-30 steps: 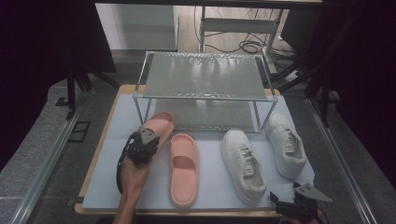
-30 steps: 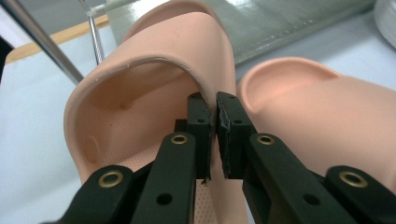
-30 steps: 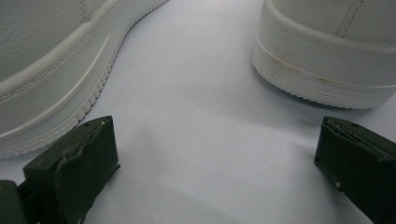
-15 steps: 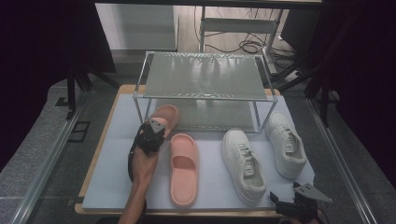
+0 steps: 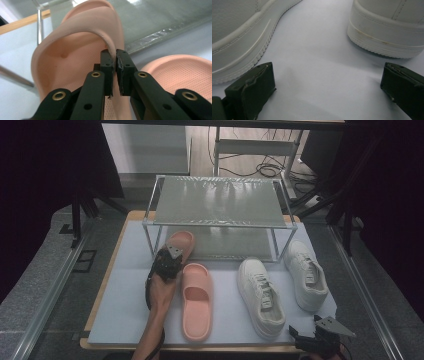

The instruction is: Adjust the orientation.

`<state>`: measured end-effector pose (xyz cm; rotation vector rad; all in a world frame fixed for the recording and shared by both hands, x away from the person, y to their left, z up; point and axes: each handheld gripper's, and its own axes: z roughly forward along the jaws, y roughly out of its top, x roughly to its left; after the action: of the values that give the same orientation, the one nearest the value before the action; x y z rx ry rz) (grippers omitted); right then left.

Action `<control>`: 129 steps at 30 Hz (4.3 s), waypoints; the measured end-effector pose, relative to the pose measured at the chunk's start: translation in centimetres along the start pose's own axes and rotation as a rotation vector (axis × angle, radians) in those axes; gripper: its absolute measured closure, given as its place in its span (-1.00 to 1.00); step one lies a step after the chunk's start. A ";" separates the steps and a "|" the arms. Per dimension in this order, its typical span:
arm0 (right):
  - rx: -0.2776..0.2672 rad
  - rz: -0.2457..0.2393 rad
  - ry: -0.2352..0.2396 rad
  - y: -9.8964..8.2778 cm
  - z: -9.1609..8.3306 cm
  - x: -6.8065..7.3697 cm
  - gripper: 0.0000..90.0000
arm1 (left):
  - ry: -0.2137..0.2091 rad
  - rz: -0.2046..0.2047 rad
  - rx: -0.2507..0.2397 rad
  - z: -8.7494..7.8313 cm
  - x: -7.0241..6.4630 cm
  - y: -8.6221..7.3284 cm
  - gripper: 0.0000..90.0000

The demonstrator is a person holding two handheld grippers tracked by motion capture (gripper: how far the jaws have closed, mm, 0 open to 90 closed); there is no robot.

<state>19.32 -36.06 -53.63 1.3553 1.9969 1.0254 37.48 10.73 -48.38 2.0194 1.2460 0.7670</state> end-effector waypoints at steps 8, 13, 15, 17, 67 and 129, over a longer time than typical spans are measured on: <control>-0.001 0.001 0.001 0.0 0.0 0.0 -1.00 | -0.039 -0.023 0.006 0.1 0.0 0.1 0.72; 0.000 -0.001 0.001 0.0 0.0 0.0 -1.00 | -0.064 -0.044 -0.021 -1.3 0.3 0.0 0.58; 0.001 -0.001 0.001 0.0 0.0 0.0 -1.00 | -0.078 -0.053 -0.028 -1.9 0.5 -0.3 0.55; 0.000 0.000 0.001 0.0 0.0 0.0 -1.00 | -0.093 -0.062 -0.036 -2.5 0.6 -0.5 0.53; 0.000 0.000 -0.002 0.0 0.0 0.0 -1.00 | -0.210 -0.152 0.102 -7.3 3.1 -11.0 0.99; -0.001 0.001 0.000 0.0 0.0 0.0 -1.00 | -0.127 -0.093 0.073 1.6 2.3 -2.1 0.97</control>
<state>19.32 -36.05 -53.63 1.3560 1.9959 1.0263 38.41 13.25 -50.66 2.0191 1.3012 0.5479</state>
